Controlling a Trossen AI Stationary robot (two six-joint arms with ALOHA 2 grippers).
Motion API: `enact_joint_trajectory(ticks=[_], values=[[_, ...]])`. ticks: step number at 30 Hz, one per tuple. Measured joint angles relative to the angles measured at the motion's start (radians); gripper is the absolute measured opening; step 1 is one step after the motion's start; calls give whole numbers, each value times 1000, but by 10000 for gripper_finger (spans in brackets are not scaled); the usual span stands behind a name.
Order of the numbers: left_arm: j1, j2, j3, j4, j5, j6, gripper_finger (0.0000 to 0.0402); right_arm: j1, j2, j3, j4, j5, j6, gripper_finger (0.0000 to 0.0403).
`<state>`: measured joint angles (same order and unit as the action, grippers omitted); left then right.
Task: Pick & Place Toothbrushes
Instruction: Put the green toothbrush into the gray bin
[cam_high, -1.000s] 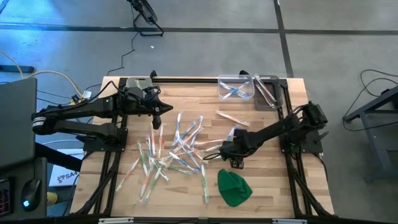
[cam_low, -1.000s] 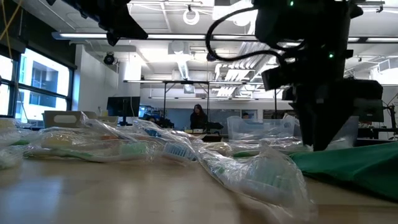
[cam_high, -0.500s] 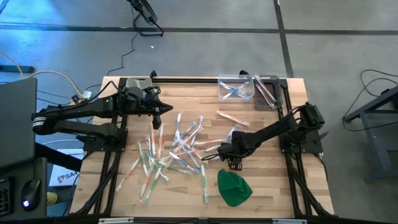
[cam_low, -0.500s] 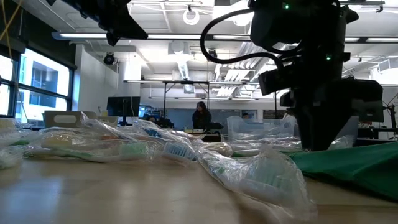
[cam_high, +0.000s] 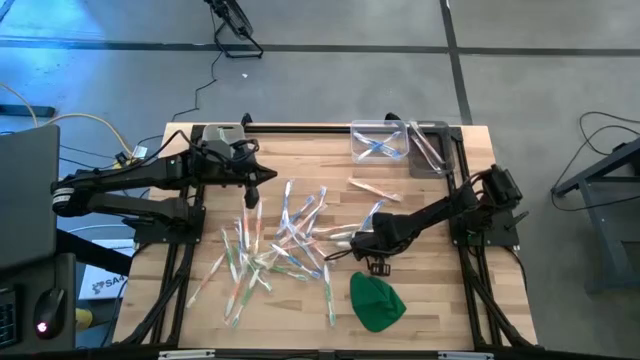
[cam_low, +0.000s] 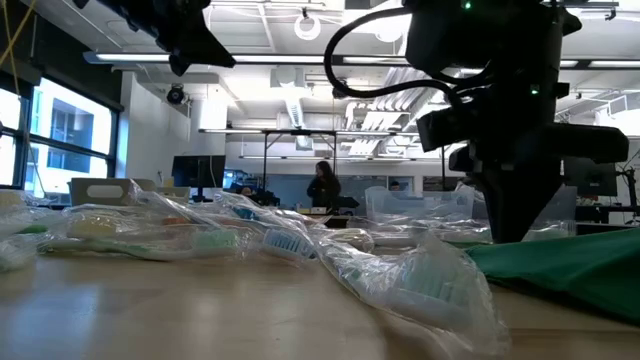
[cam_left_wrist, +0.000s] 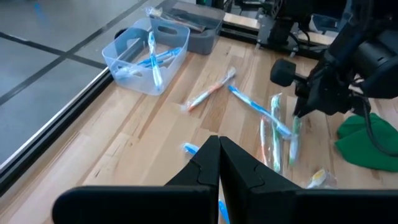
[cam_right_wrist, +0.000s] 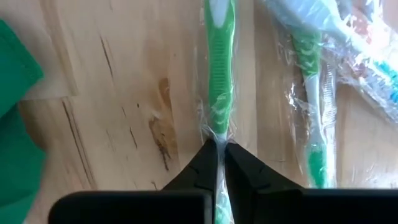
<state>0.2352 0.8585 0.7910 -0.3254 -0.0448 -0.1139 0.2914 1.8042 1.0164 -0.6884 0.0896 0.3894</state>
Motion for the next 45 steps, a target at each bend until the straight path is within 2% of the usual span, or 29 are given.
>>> enact_joint_trajectory(ticks=[4, 9, 20, 24, 27, 32, 39, 45], values=[[0, 0, 0, -32, 0, -3, 1, 27, -5, -1, -4, 9, 0, 7], [0, 0, 0, -71, 0, -33, 1, 59, -41, -7, -16, -36, 8, 5], [0, 0, 0, -83, 0, -33, 1, 78, -215, -5, -22, -17, 10, 4], [0, 0, 0, -82, 0, -20, 1, 67, -278, -5, -25, 24, 1, 4], [0, 0, 0, -81, -14, 6, 1, 37, -321, -4, -7, 48, -28, 4], [0, 9, 0, -77, -102, 31, 1, -37, -367, -3, 55, 63, -86, 4], [1, 65, 0, -63, -108, 39, 1, -163, -370, -3, 213, 8, -238, 4], [5, 156, 0, 3, -107, 141, 1, -278, -370, -3, 330, -6, -357, 4]])
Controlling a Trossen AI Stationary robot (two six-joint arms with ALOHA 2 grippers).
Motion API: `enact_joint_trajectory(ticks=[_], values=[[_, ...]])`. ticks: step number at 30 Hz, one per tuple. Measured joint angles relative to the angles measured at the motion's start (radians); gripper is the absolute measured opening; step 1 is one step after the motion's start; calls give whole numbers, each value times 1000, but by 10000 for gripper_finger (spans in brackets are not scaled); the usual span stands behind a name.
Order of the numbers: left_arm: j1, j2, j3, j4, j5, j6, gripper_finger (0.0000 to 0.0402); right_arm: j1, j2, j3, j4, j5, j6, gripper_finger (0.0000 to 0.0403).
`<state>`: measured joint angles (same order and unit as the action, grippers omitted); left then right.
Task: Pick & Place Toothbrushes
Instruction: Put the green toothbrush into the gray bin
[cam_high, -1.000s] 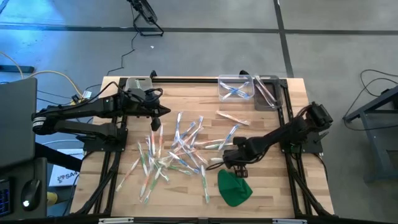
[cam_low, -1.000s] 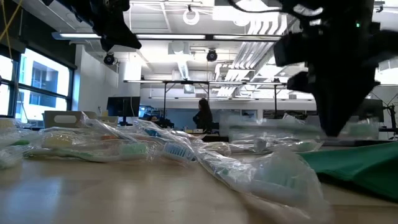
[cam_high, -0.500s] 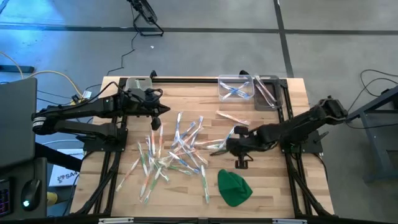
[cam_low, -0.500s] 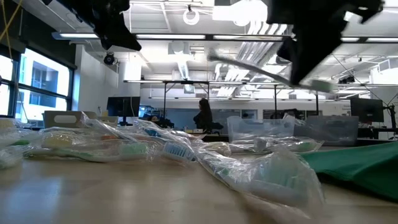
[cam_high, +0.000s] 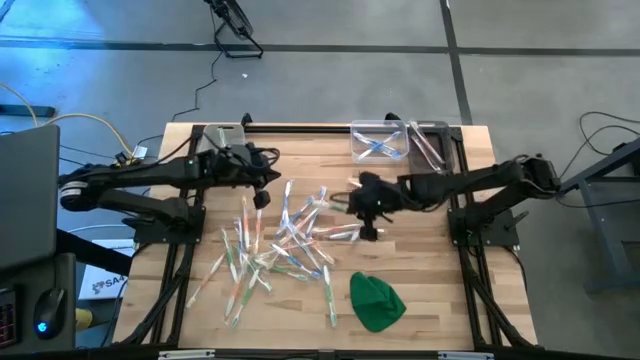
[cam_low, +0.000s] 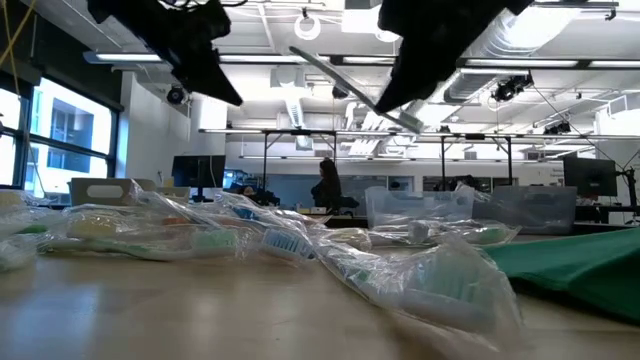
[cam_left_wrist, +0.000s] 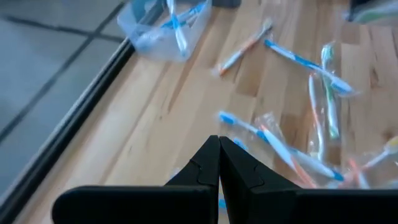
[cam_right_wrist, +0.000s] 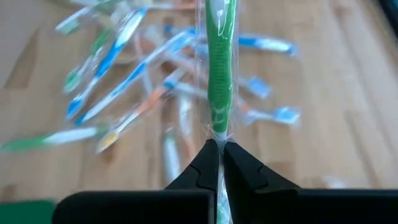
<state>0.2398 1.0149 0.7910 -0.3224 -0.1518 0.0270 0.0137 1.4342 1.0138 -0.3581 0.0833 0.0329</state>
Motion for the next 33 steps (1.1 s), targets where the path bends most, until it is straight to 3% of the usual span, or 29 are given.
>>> enact_joint_trajectory(ticks=[4, 12, 22, 33], values=[[52, 54, 0, 134, 74, 48, 1, -81, 0, 0, 32, -37, -45, 4], [189, 130, 1, 333, 401, 54, 1, -180, 0, 0, 140, -19, -115, 4], [258, 202, 1, 573, 628, 69, 1, -262, 0, 0, 366, -39, -180, 4], [257, 265, 1, 825, 569, 46, 1, -299, 2, 1, 444, -37, -187, 4]])
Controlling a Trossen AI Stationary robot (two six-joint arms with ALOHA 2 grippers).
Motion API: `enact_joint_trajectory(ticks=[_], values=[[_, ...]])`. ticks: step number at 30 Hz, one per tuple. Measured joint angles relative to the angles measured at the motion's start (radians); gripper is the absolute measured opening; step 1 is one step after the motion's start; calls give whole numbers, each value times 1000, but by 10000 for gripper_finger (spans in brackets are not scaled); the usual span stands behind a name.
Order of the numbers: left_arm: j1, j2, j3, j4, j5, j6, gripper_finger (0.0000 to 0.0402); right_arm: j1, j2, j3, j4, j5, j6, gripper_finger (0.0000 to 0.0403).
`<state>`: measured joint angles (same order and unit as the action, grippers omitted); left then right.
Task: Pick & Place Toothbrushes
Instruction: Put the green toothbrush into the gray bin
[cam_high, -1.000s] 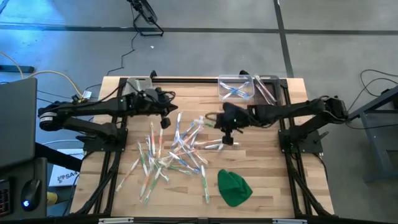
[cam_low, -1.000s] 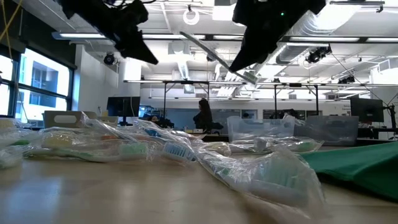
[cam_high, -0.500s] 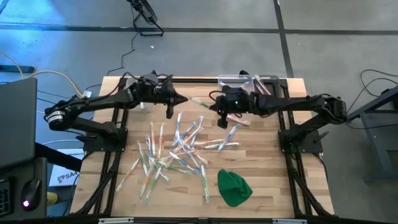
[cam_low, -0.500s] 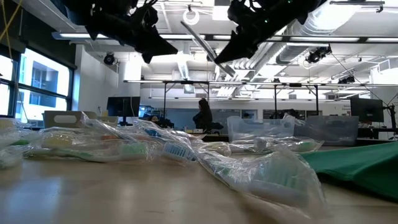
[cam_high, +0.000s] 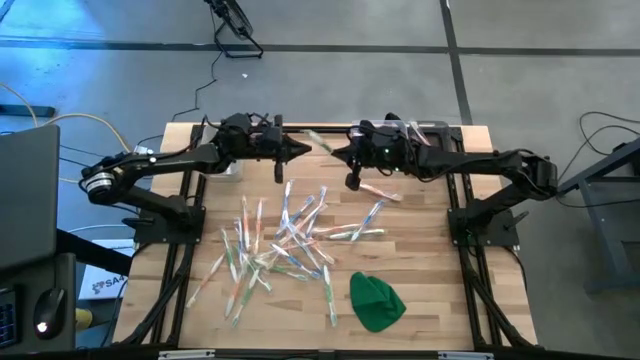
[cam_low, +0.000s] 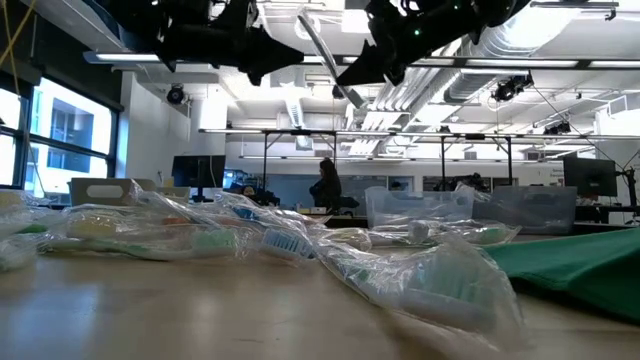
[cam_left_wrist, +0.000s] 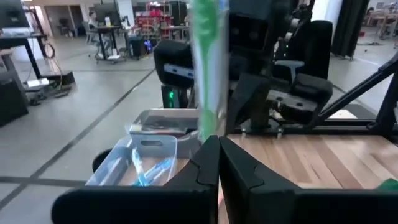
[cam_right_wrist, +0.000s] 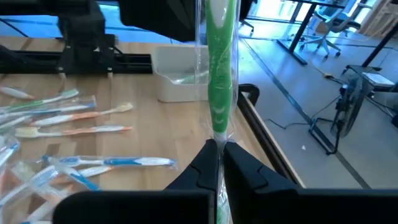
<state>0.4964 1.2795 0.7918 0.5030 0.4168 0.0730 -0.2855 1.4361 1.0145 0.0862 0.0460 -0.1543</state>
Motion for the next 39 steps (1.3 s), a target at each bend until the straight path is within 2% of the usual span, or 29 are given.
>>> enact_joint_trajectory(ticks=[4, 13, 18, 32, 39], values=[[-15, 15, 0, 36, -6, -3, 18, 2, 9, 0, -2, 0, 0, 4], [-15, 15, 0, 55, -16, -61, 128, 2, 8, 0, 1, 4, -4, 4], [-51, 25, 0, 97, -21, -70, 165, 2, 8, 0, 0, -3, -3, 4], [-91, 30, 0, 125, -131, -70, 175, 12, 11, 0, -4, -49, 1, 4], [-92, 30, 0, 129, -131, -78, 175, 17, 11, 0, -29, -113, 0, 4]])
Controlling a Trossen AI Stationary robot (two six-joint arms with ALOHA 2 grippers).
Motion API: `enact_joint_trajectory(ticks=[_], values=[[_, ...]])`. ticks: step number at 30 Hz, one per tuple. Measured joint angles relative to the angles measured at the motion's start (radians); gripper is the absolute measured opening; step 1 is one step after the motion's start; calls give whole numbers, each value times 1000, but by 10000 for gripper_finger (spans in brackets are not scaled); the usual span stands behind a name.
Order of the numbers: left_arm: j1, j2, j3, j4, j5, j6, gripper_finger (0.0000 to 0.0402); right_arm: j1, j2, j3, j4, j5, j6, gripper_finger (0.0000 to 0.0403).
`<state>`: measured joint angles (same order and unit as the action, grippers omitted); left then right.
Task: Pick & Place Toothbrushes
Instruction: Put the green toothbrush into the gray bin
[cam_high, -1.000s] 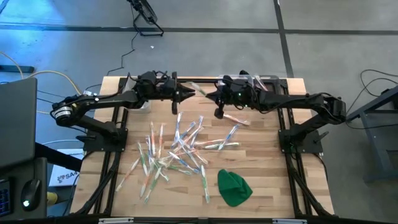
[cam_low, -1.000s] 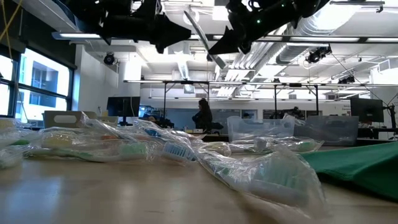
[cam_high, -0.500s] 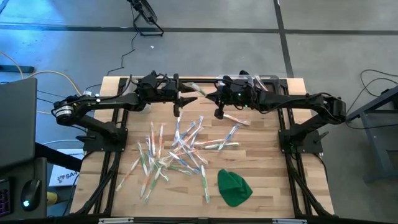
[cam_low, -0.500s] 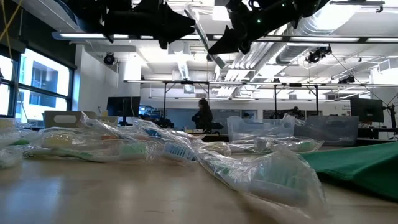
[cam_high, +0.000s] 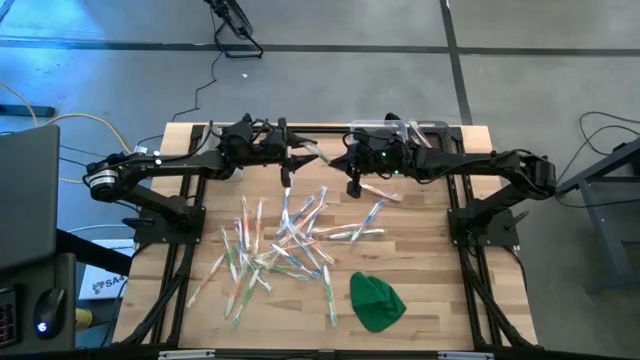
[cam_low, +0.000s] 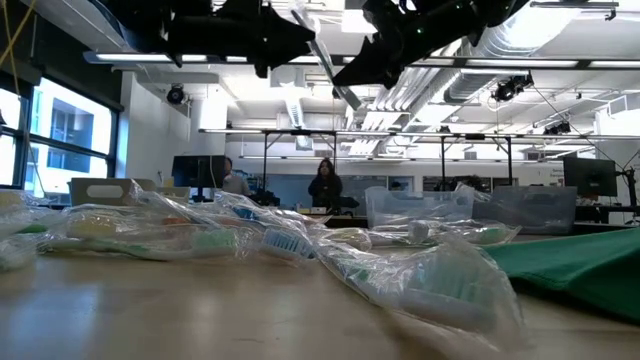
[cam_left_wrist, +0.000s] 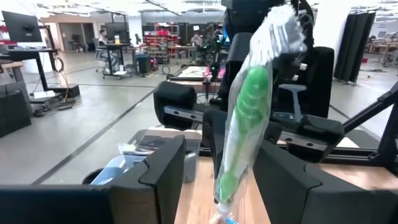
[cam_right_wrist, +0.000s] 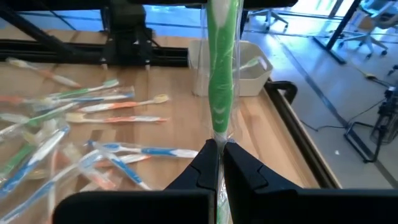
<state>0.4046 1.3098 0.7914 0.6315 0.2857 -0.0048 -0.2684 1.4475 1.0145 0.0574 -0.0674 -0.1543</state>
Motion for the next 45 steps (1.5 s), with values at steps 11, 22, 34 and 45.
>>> enact_joint_trajectory(ticks=[11, 22, 34, 45], values=[[-35, 8, 0, 8, -9, -3, 175, 0, 0, 0, 2, 23, 0, 4], [-39, 35, 0, 35, -20, -2, 72, 0, 1, 0, 7, 23, -1, 4], [-39, 35, 0, 47, -19, -3, 31, 0, 1, 0, 8, 14, -1, 1], [-39, 35, 0, 50, -16, -1, 17, 0, 1, 0, 4, 15, -53, 41]])
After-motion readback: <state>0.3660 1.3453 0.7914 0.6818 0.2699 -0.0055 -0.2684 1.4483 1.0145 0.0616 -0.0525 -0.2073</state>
